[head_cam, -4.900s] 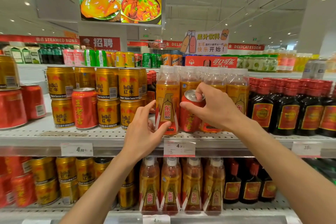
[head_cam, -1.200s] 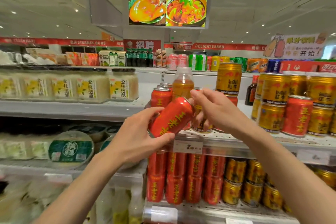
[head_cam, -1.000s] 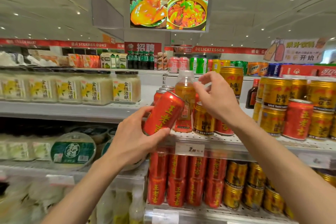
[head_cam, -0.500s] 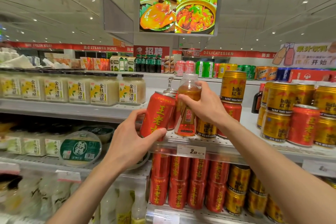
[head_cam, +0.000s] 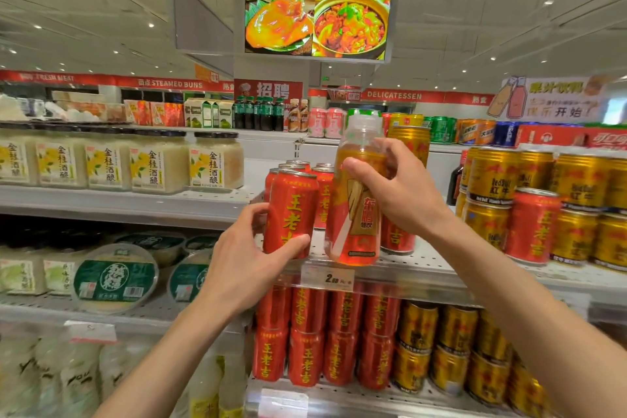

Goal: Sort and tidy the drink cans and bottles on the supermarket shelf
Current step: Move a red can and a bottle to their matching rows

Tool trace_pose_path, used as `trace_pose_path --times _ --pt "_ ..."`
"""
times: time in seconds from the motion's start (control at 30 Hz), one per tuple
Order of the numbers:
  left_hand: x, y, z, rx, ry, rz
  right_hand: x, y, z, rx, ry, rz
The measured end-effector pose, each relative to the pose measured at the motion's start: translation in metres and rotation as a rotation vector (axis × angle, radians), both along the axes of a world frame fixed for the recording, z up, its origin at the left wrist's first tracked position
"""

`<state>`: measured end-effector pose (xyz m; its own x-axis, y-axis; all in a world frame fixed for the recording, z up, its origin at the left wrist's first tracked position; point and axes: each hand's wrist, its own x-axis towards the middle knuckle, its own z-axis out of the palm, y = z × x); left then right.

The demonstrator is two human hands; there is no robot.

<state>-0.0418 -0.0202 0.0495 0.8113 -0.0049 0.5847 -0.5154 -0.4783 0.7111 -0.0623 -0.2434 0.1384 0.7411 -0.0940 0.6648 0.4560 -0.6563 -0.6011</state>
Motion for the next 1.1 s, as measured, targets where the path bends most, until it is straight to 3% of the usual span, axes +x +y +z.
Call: trace_pose_path --times 0.5,0.8,1.1 --pt "0.034 -0.048 -0.016 0.284 -0.190 0.160 -0.023 -0.051 -0.051 0.022 0.107 0.046" --pt "0.032 -0.033 -0.011 0.242 -0.226 0.049 -0.020 -0.044 -0.060 0.078 0.129 0.091" --pt "0.045 -0.050 -0.013 0.244 -0.265 0.100 -0.021 -0.042 -0.061 0.123 0.132 0.101"
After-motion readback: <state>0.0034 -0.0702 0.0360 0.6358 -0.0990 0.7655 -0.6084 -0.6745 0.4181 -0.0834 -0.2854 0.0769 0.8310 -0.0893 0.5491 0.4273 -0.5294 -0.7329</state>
